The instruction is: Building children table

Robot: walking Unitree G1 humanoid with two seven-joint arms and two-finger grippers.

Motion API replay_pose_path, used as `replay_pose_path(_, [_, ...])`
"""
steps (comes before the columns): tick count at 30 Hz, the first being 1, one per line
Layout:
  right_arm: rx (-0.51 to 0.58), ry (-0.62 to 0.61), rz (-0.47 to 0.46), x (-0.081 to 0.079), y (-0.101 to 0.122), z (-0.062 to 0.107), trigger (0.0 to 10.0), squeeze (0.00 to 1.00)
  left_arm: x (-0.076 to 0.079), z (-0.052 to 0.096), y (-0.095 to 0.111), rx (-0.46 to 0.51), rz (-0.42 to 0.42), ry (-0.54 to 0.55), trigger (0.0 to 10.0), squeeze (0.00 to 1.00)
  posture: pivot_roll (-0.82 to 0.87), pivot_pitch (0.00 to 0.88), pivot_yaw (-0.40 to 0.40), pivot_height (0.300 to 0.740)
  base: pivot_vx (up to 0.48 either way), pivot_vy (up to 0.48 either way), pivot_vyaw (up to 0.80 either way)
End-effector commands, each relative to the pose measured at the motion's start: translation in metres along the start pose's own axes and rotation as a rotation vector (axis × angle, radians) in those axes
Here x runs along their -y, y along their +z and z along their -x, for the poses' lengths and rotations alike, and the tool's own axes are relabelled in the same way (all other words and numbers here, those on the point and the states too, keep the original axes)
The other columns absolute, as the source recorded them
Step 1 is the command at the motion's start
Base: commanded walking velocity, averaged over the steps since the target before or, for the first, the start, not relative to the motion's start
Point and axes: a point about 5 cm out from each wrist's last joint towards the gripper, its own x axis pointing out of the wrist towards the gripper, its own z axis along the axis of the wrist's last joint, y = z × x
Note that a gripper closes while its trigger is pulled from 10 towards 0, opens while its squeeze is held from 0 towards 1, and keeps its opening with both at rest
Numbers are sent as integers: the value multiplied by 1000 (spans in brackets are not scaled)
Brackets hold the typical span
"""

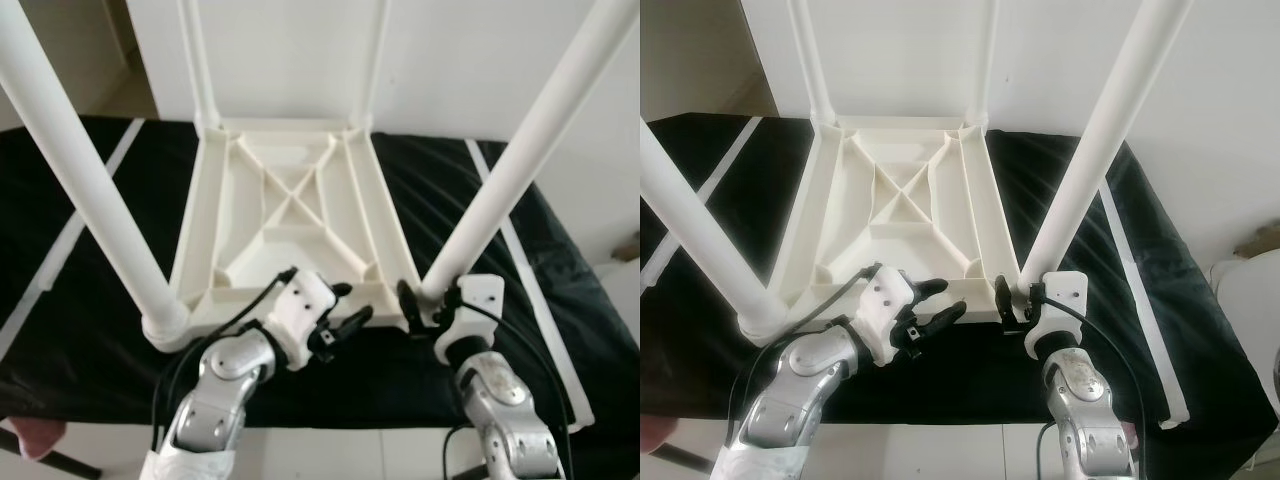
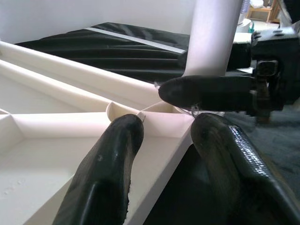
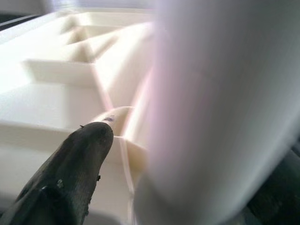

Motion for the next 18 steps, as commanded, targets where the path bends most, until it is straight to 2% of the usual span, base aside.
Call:
replay_pose_path(1, [18,87,22,4,2,-1,10000,0,-2,2,-2,-12,6,77,10000,0,-94,91,-26,740,0,0,0])
replay_pose_path(6, [20,147,31,12,5,-2,10000,0,-3,3,-3,-17,3,78,10000,0,-93,89,-27,740,0,0,0])
replay_pose_path(10, [6,223,82,25,8,-5,10000,0,-4,1,-2,-11,1,76,10000,0,-94,87,-22,740,0,0,0])
replay_pose_path(14, [-13,267,122,30,6,-7,10000,0,-4,0,-1,-10,-1,74,10000,0,-94,85,-20,740,0,0,0])
replay_pose_path(15, [-25,304,147,31,3,-8,4235,0,-4,-1,-1,-9,-4,70,10000,0,-93,83,-19,740,0,0,0])
replay_pose_path(16, [-25,304,147,31,3,-8,4235,0,-4,-1,-1,-9,-4,70,10000,0,-93,83,-19,740,0,0,0])
replay_pose_path(17, [-30,318,145,30,1,-9,0,0,-4,-1,-1,-8,-8,68,10000,0,-93,81,-19,740,0,0,0])
replay_pose_path(18, [-31,326,142,30,0,-9,0,0,-4,-1,-1,-7,-9,68,10000,0,-92,80,-19,740,0,0,0])
